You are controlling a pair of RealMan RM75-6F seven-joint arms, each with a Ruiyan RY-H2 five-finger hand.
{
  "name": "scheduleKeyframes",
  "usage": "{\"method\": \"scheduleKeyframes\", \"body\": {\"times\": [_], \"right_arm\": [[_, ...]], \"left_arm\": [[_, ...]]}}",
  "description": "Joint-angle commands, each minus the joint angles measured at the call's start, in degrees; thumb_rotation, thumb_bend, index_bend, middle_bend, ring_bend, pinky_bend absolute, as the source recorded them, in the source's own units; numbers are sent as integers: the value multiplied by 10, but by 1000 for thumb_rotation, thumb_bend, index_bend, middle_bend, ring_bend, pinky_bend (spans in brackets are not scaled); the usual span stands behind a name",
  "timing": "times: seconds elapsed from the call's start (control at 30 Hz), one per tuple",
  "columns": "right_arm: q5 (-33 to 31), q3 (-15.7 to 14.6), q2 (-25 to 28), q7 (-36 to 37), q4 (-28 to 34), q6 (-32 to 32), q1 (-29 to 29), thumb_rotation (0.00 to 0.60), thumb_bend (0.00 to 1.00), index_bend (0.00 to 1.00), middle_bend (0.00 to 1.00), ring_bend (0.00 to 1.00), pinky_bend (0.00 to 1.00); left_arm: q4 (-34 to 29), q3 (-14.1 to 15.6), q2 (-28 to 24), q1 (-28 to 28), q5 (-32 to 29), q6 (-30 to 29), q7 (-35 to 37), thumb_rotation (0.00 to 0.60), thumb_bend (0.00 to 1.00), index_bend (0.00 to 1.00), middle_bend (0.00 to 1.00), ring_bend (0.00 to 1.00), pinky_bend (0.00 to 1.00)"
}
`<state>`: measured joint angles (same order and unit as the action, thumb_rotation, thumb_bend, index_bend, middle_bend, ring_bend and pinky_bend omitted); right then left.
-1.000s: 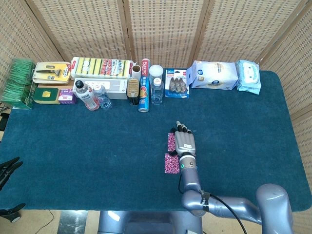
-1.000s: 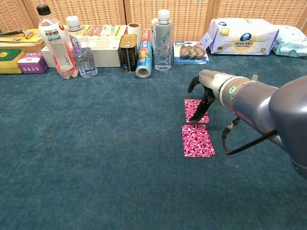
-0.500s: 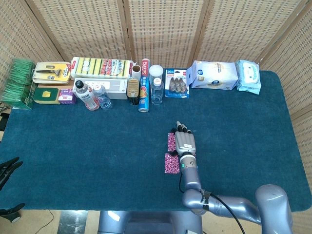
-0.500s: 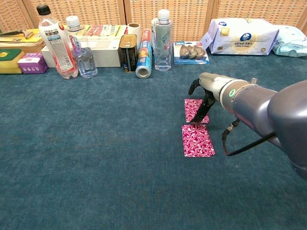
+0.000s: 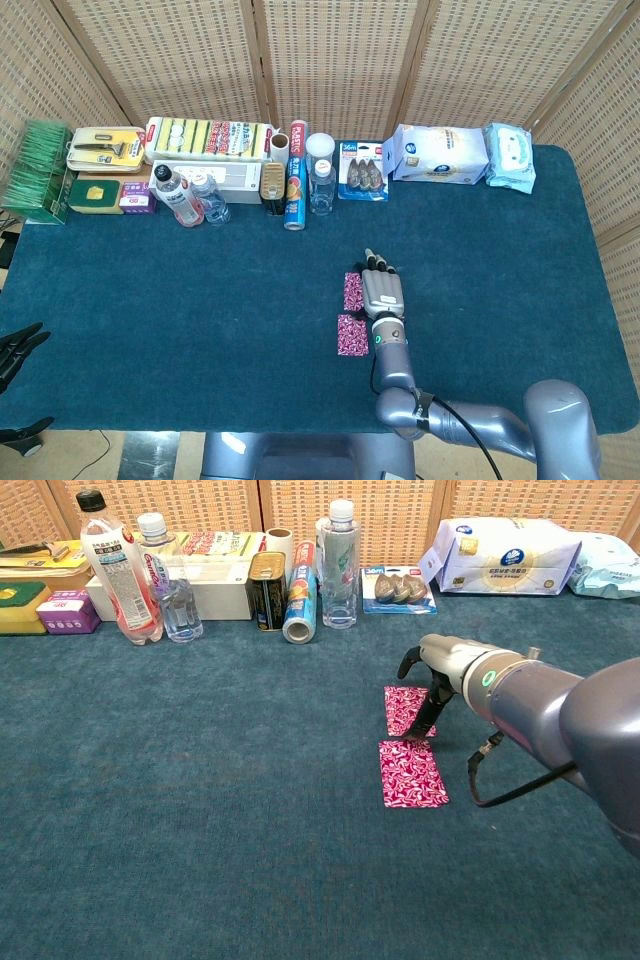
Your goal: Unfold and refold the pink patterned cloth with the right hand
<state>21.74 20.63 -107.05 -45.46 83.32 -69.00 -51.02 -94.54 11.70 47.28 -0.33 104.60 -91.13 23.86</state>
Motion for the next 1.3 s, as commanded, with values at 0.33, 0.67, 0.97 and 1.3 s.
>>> {"method": "scheduleKeyframes", "body": {"times": [0.33, 0.67, 0.97, 1.3], "right_arm": [[-2, 0, -3, -5, -3, 5, -1, 600, 230, 184, 0, 0, 141], [-4, 3, -4, -5, -9, 7, 0, 600, 230, 184, 0, 0, 142], [-3, 4, -6, -3, -15, 13, 0, 600, 234, 184, 0, 0, 141], [-8, 4, -5, -7, -15, 16, -1, 600, 239, 189, 0, 0, 141]], "left_arm": [[1, 0, -1, 0, 0, 0, 2, 600, 70, 0, 0, 0, 49], [1, 0, 0, 0, 0, 0, 0, 600, 70, 0, 0, 0, 48], [-1, 1, 0, -1, 1, 3, -3, 600, 70, 0, 0, 0, 48], [0, 1, 0, 0, 1, 1, -2, 600, 71, 0, 0, 0, 49]]}}
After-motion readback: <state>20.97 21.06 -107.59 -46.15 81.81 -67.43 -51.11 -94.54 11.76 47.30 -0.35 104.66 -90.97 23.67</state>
